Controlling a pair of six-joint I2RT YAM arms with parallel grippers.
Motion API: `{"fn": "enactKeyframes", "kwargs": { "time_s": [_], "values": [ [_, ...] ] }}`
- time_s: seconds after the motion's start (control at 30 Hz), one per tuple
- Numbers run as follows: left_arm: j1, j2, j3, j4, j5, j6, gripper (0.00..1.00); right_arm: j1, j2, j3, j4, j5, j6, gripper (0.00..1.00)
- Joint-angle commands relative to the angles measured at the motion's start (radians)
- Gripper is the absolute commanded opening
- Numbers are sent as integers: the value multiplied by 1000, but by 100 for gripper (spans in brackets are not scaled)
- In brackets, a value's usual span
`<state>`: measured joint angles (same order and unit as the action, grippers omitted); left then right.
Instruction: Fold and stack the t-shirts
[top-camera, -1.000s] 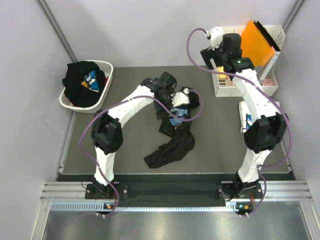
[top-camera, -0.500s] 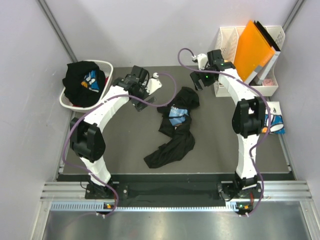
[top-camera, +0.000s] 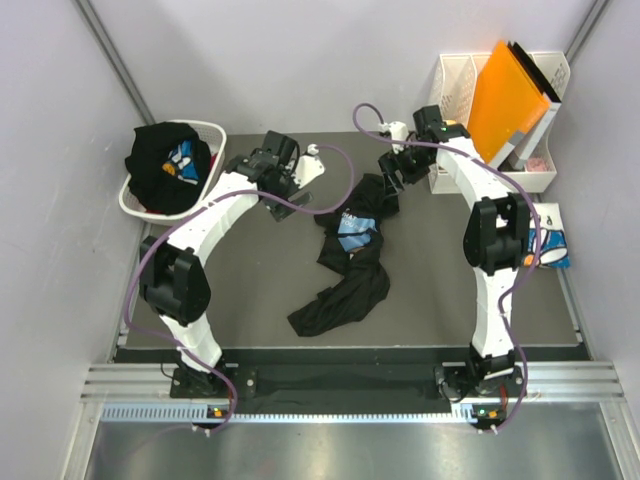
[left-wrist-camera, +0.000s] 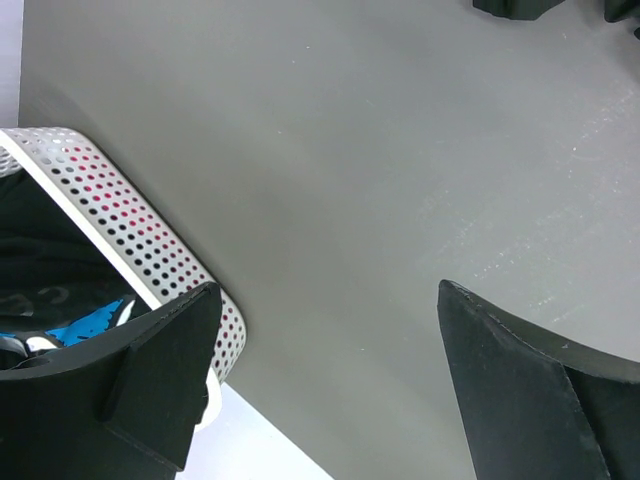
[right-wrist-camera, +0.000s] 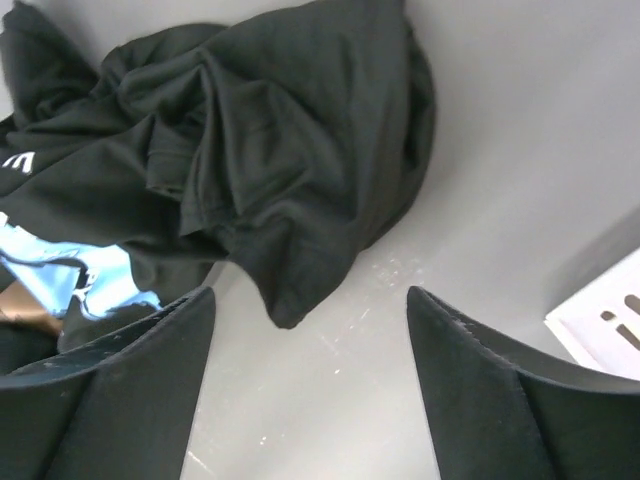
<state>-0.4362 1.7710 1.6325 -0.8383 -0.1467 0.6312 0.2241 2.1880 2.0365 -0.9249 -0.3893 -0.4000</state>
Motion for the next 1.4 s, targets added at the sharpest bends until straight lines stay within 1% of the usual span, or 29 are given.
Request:
{"fn": "enactKeyframes", "kwargs": {
  "time_s": [0.0, 0.1, 0.2, 0.3, 0.33, 0.37, 0.4, 0.5, 0.63, 0.7, 0.73, 0.8, 0.83, 0.87, 0.93, 1.0, 1.03, 1.07, 1.23, 1.37],
  "values": [
    [-1, -45, 7, 33, 10, -1, 93, -12, 29, 4, -20, -63, -20, 73],
    [-1, -54, -3, 31, 16, 1, 93, -12, 47, 19, -14, -60, -20, 77],
    [-1, -65, -17, 31, 13, 8, 93, -11, 75, 42, -14, -51, -25, 77],
    [-1, -82, -34, 38, 15, 19, 93, -11, 99, 59, -9, -46, -23, 76],
    [-2, -87, -39, 39, 15, 19, 93, -11, 107, 62, -8, -43, -22, 72],
    [-3, -93, -43, 39, 13, 19, 93, -9, 116, 65, -6, -43, -20, 65],
    [-3, -96, -48, 39, 12, 18, 93, -11, 121, 68, -6, -45, -20, 43],
    [-1, -116, -71, 44, 4, 24, 93, -2, 119, 74, -6, -33, -23, 0],
    [-2, -136, -105, 51, 2, 33, 93, 24, 72, 112, -20, -5, -65, 0],
    [-3, -143, -115, 57, 9, 30, 93, 44, 1, 119, 20, 44, -89, 0],
    [-1, -146, -120, 59, 9, 28, 93, 50, -58, 119, 47, 85, -108, 0],
    [-1, -150, -128, 61, 18, 18, 93, 67, -123, 114, 148, 144, -123, 0],
    [-2, -150, -129, 61, 22, 16, 93, 73, -178, 117, 187, 200, -135, 0],
    [-1, -150, -134, 59, 25, 12, 93, 77, -203, 119, 261, 231, -143, 0],
    [-3, -150, -135, 58, 36, 7, 93, 90, -246, 155, 338, 317, -181, 0],
    [-4, -148, -137, 57, 44, 5, 93, 101, -258, 218, 368, 366, -215, 0],
    [-4, -147, -131, 51, 47, 5, 93, 103, -267, 232, 397, 415, -247, 0],
    [-3, -147, -129, 51, 52, 5, 93, 104, -273, 241, 411, 432, -267, 0],
    [-4, -142, -114, 56, 61, 12, 93, 115, -313, 222, 521, 552, -397, 0],
    [-6, -130, -108, 56, 71, 15, 93, 115, -336, 197, 590, 604, -450, 0]
  ]
}}
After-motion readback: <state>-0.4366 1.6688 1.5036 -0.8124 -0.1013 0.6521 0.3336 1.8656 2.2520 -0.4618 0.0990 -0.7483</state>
